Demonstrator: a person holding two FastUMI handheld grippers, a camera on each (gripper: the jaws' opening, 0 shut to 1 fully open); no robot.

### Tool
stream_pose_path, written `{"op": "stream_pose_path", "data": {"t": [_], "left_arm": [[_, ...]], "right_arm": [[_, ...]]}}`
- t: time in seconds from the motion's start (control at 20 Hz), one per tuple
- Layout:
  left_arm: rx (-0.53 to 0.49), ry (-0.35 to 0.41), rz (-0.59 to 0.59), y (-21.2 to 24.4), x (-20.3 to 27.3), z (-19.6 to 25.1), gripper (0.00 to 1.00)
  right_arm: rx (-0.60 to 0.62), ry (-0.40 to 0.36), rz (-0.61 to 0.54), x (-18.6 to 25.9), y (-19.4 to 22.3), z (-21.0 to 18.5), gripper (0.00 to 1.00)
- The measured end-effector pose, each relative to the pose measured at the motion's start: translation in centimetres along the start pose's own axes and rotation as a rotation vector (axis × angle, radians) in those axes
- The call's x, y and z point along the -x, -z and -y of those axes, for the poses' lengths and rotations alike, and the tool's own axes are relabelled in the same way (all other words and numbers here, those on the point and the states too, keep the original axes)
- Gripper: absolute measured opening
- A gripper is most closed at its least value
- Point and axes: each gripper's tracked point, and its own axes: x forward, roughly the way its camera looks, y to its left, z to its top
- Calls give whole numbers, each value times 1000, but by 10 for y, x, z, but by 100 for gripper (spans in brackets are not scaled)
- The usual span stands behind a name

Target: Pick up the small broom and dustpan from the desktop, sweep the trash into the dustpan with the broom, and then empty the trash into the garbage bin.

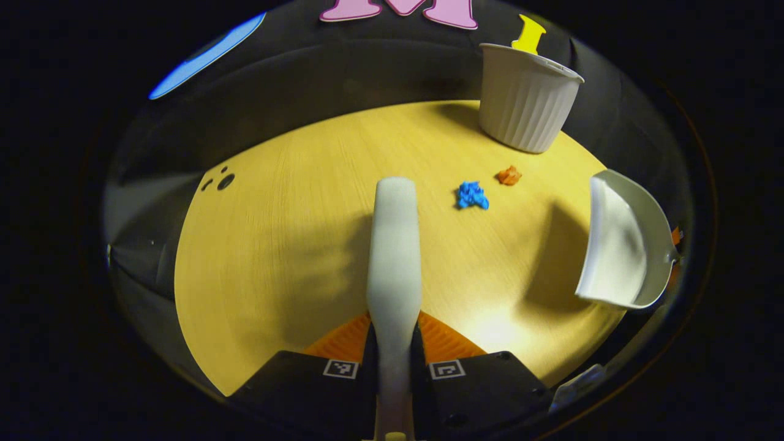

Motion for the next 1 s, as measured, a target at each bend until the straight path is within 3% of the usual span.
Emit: {"op": "stream_pose_path", "data": {"t": [0.2,0.35,0.65,0.75,0.8,0.85,1.0], "left_arm": [[-43,14,37,-49,-14,5,28],[-114,26,26,-69,-33,14,28],[-171,43,-40,-73,-77,36,28],[-176,47,-65,-71,-89,42,26],[-181,50,-73,-71,-94,45,28],[-183,60,-66,-74,-97,50,28],[-202,125,-58,-78,-99,74,28]], "right_arm": [[19,-14,-58,-15,-3,25,35],[32,-27,-87,-28,-7,39,40],[51,-67,-123,-48,-16,52,35],[65,-82,-130,-54,-19,53,40],[72,-90,-130,-56,-21,54,37],[79,-94,-129,-58,-22,55,40],[80,-112,-117,-61,-32,58,35]]}}
